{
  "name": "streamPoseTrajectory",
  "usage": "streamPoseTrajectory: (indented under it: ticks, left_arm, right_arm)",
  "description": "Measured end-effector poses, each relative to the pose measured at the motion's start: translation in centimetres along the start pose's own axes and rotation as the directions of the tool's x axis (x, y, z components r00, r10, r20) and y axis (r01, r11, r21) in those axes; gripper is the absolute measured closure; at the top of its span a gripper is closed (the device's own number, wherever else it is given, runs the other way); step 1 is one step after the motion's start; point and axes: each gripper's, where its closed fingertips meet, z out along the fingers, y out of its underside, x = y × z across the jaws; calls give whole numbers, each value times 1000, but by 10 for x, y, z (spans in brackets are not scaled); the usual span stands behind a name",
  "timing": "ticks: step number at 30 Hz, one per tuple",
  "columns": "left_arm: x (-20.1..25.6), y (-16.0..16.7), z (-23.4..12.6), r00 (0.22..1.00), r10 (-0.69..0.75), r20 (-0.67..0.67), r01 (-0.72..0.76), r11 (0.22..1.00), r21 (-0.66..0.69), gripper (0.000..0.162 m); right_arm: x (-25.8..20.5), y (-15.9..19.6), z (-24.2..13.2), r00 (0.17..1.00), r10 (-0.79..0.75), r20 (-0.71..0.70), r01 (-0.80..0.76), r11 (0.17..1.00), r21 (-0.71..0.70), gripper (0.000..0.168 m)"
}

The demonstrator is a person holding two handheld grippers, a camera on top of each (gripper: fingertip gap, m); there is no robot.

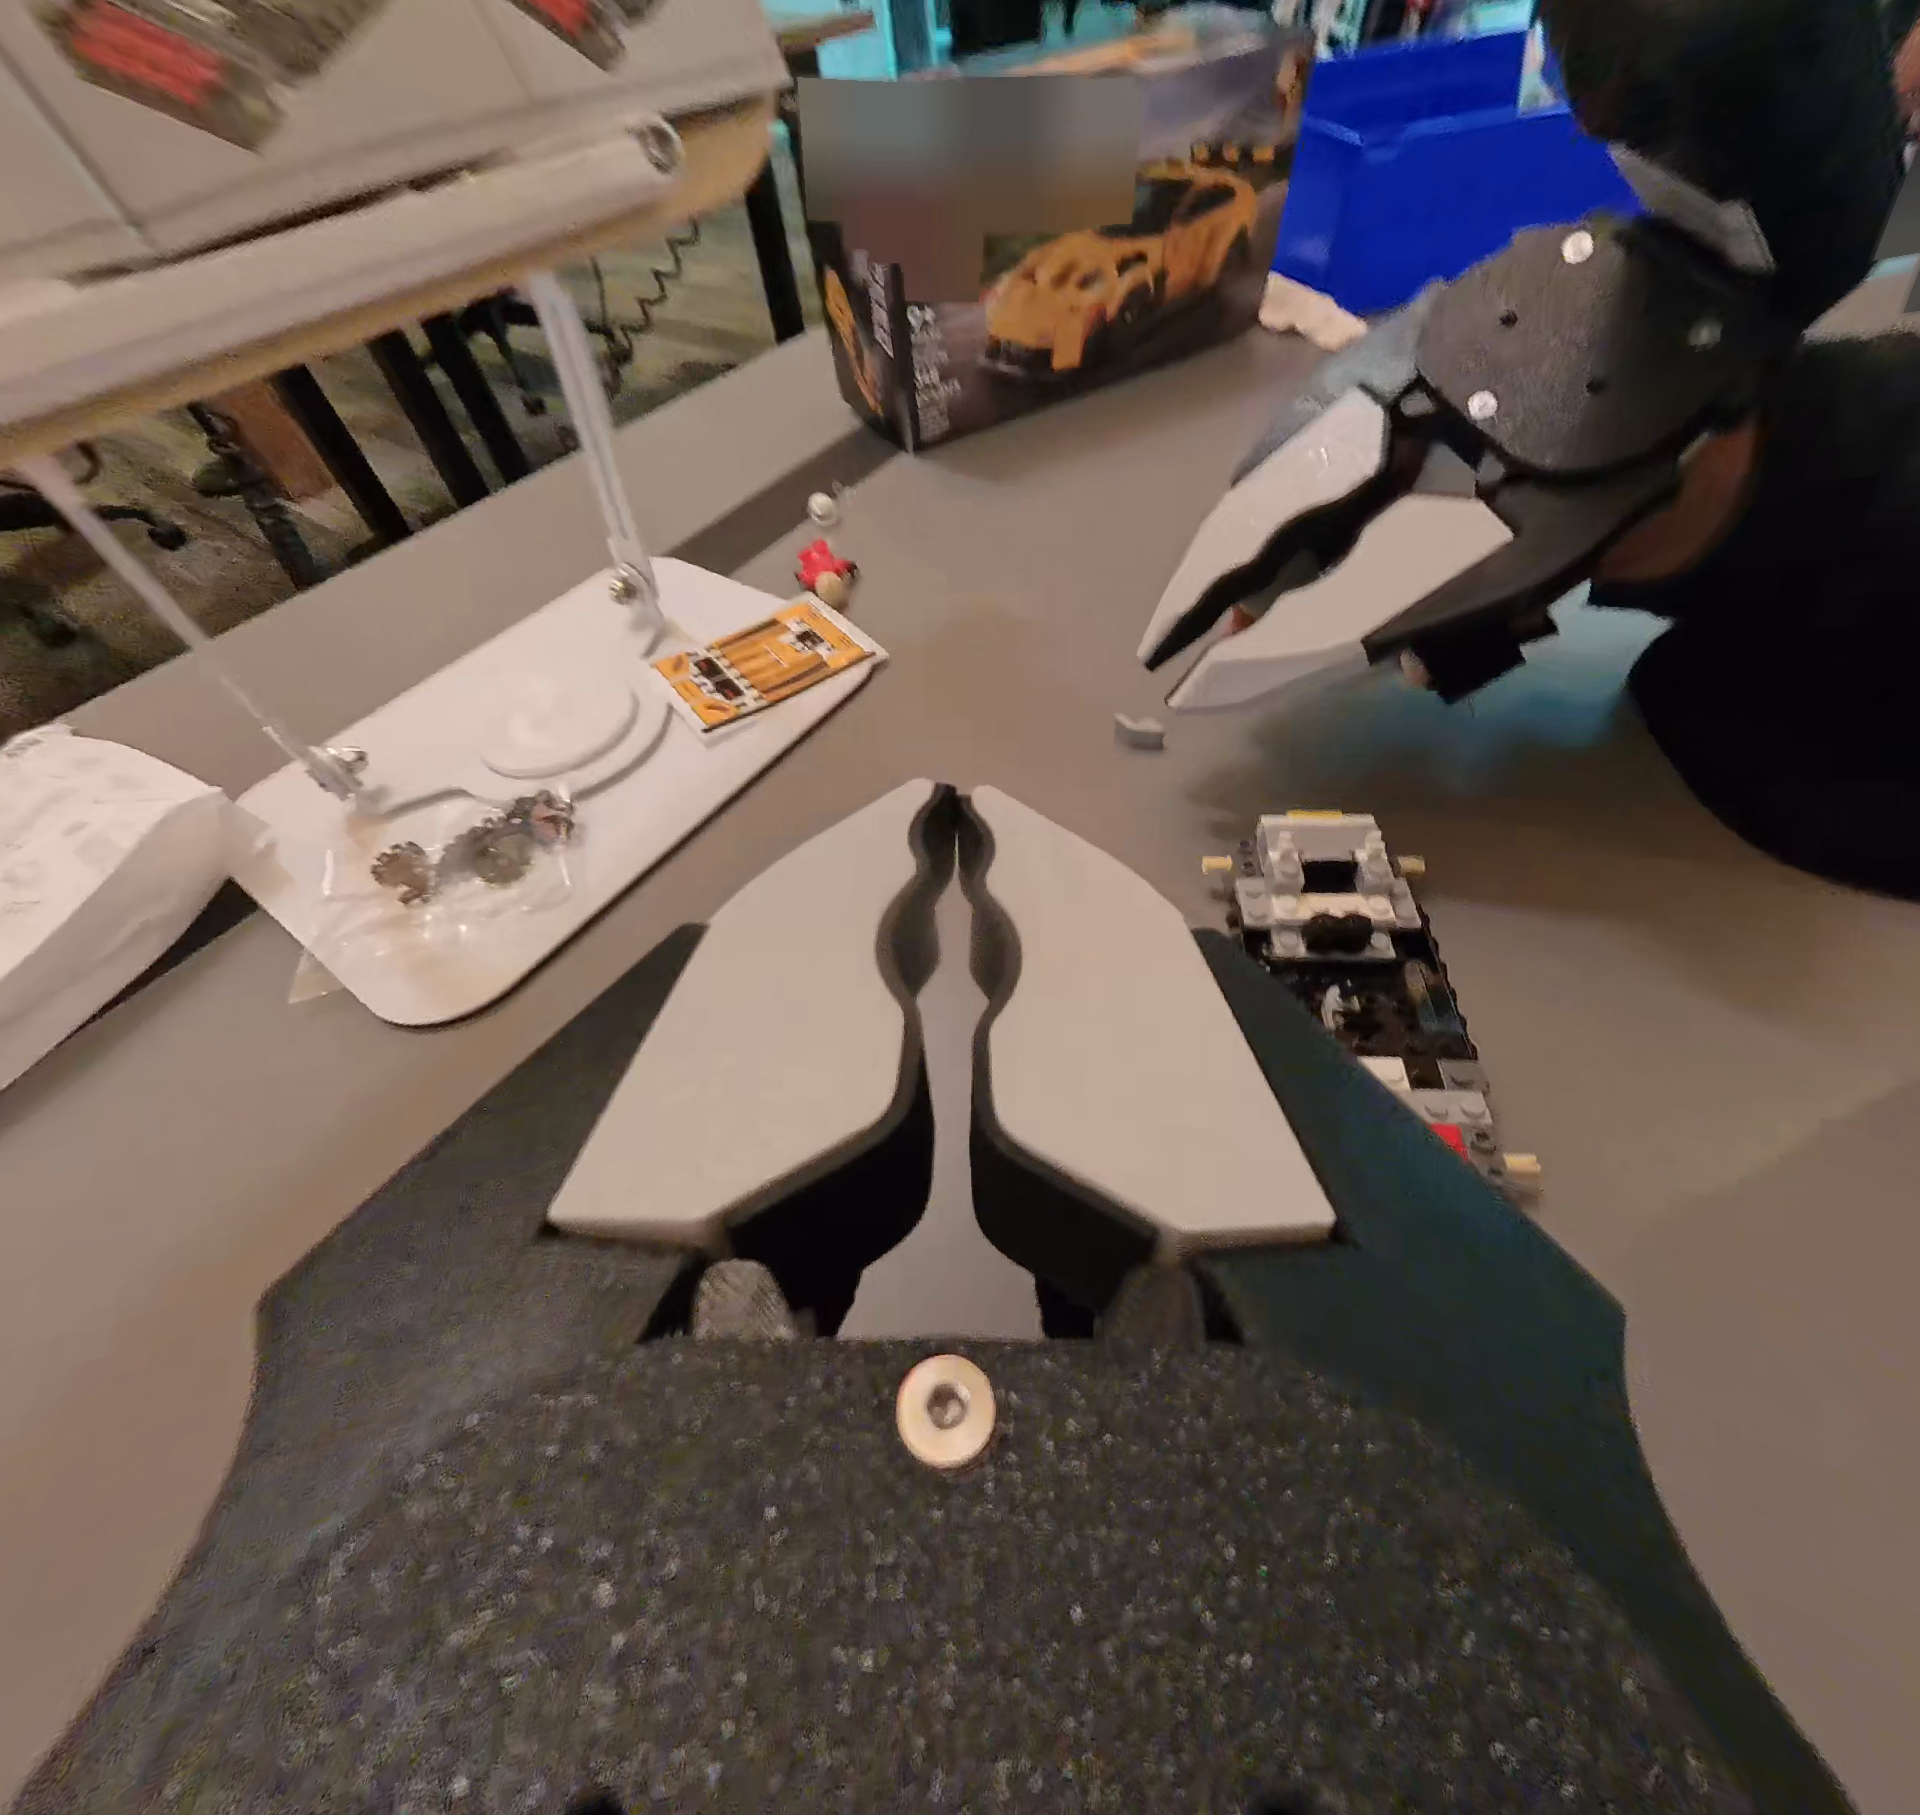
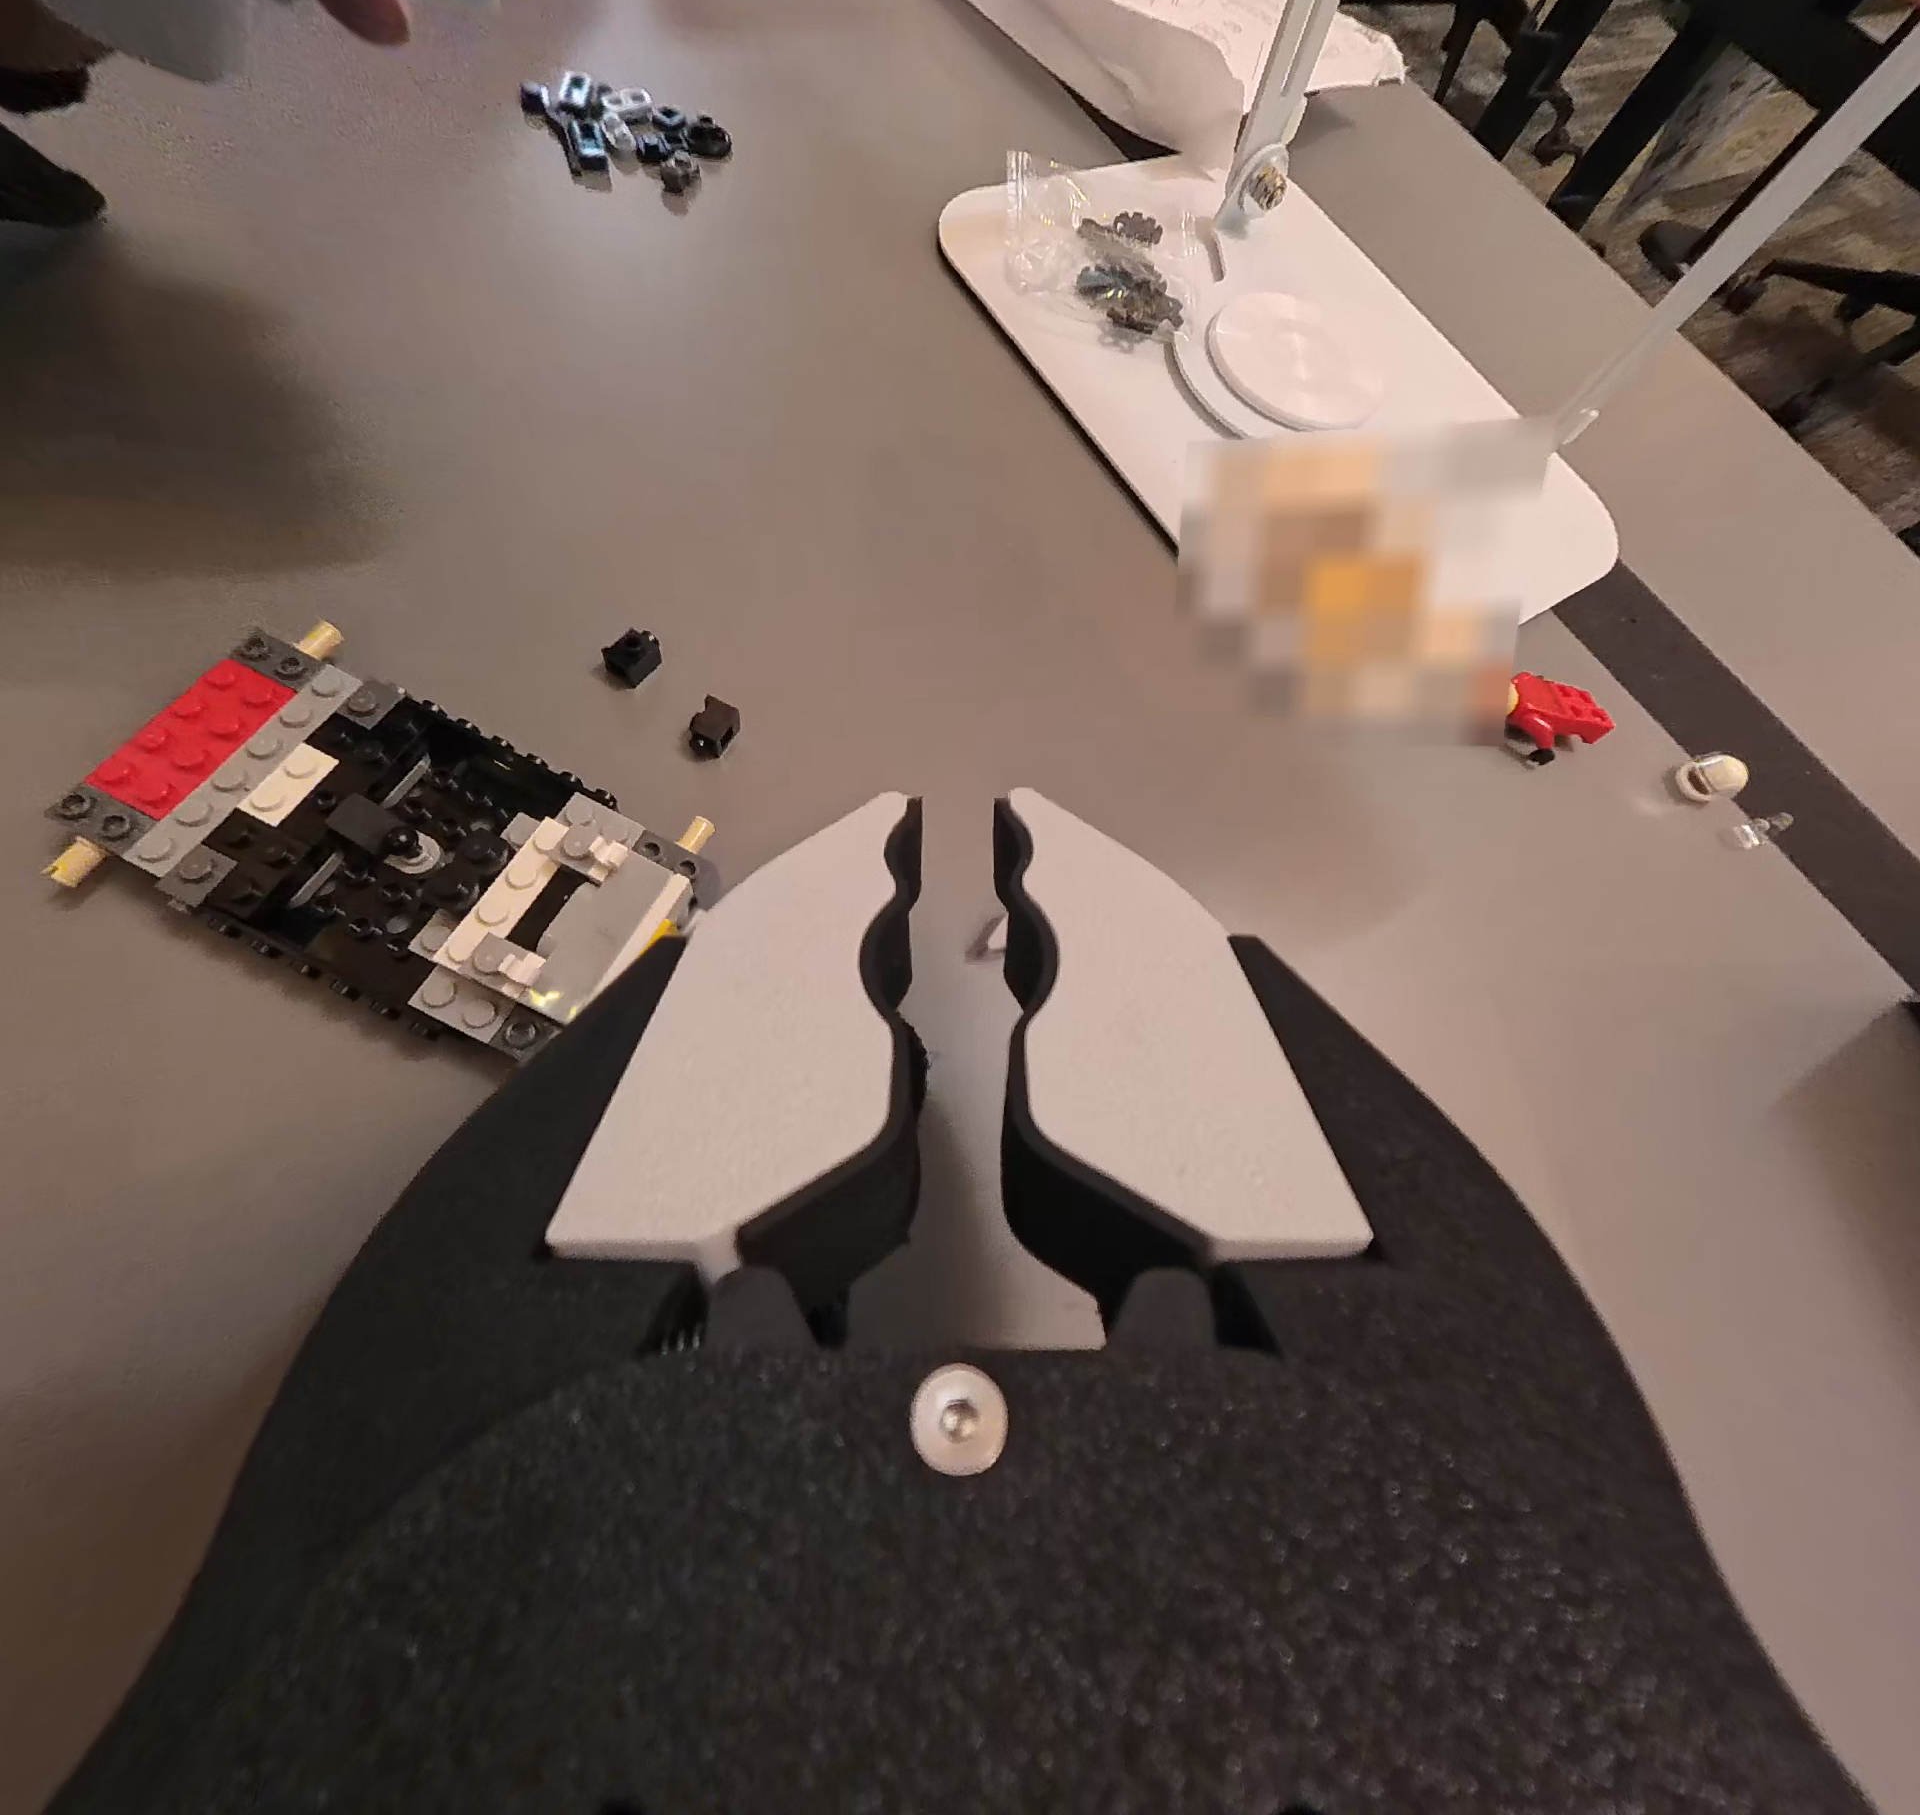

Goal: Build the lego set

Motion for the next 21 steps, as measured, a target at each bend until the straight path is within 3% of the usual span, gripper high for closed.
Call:
streamPoseTrajectory:
  ticks: [6, 11, 21]
  left_arm:
    - [-17, -16, -12, 995, -85, 51, 78, 990, 122, 162]
    - [-18, -12, -10, 994, -82, 66, 74, 991, 109, 162]
    - [-20, -10, -9, 994, -65, 87, 58, 995, 87, 162]
  right_arm:
    - [-3, -15, -4, 1000, 1, 6, -1, 997, 81, 156]
    - [-10, -26, -6, 999, 21, 41, -27, 989, 142, 155]
    - [-21, -20, 5, 996, 42, 80, -49, 995, 83, 154]
